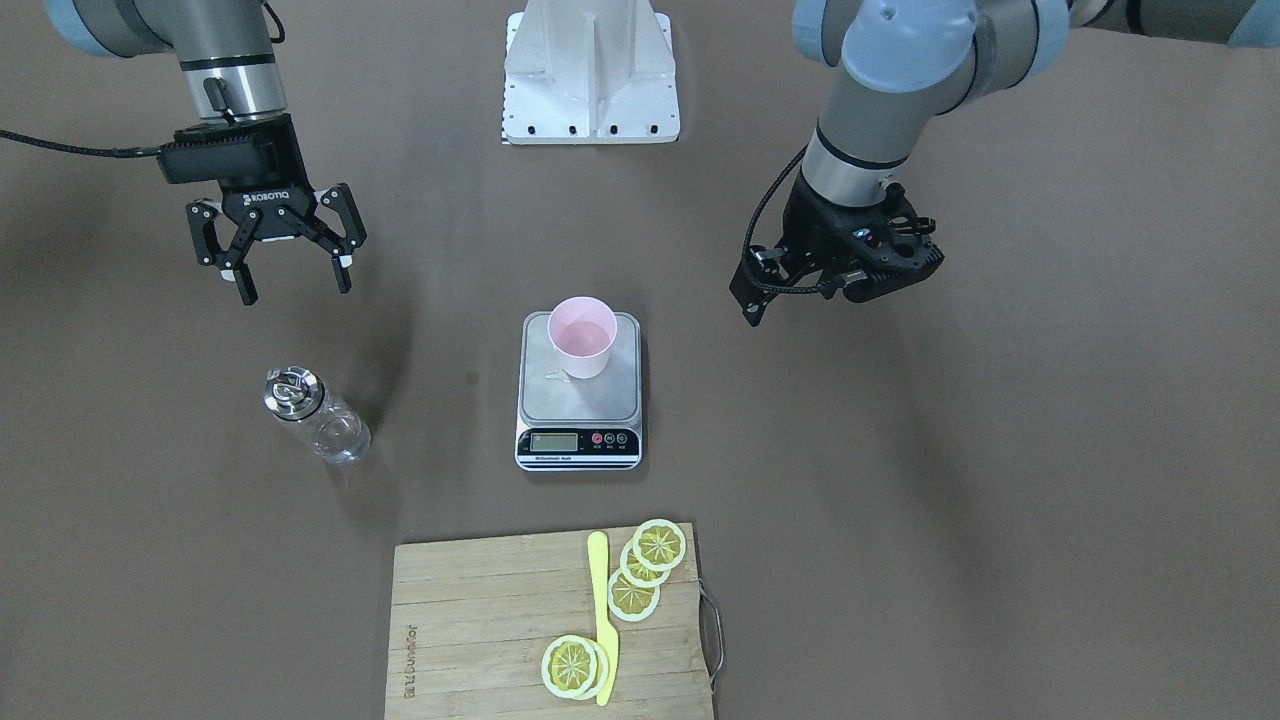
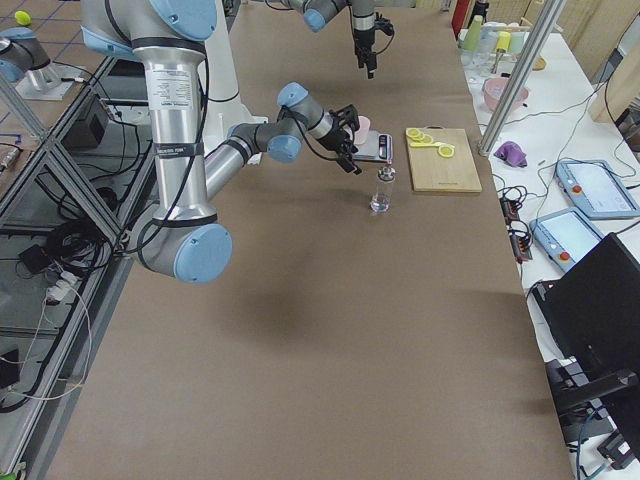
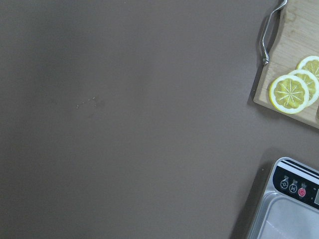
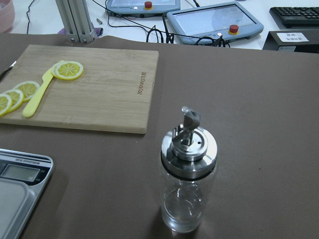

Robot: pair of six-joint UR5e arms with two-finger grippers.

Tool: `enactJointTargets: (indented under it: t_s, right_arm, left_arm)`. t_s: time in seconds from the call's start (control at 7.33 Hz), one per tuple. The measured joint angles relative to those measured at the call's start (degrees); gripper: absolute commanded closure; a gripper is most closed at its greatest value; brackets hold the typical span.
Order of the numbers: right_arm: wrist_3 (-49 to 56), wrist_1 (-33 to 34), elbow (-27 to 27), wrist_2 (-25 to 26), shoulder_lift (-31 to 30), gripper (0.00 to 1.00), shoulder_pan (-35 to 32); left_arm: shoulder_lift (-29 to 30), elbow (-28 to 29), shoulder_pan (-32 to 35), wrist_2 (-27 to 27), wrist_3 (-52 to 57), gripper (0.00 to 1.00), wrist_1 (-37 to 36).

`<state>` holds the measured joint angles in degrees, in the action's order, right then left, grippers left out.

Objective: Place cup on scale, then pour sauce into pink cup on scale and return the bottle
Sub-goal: 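Close the right gripper around the glass sauce bottle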

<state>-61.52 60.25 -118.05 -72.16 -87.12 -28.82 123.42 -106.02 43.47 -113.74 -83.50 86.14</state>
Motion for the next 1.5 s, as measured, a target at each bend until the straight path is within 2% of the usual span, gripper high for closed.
enactJointTargets:
  t_s: [0.27,0.41,0.82,1.5]
  right_arm:
    - [0.47,-15.04,8.69,5.74,-1.74,0.04,2.58]
    - [0.96,-18.08,10.99,8.5,-1.64,0.04,3.77]
    - [3.97,-19.92,14.19,14.34,-1.19,0.03,5.24]
    - [7.84,-20.18,19.08,16.07,2.91,0.02,4.57]
  left_arm:
    - [-0.08,0.12,-0.04,0.04,-0.06,0.02,-0.01]
    - [-0.12,0.24,-0.04,0.05,-0.06,0.02,0.01]
    - [-0.12,1.15,-0.05,0.02,0.0,0.02,0.36]
    - [-0.01,1.62,-0.05,0.01,1.14,0.02,0.43]
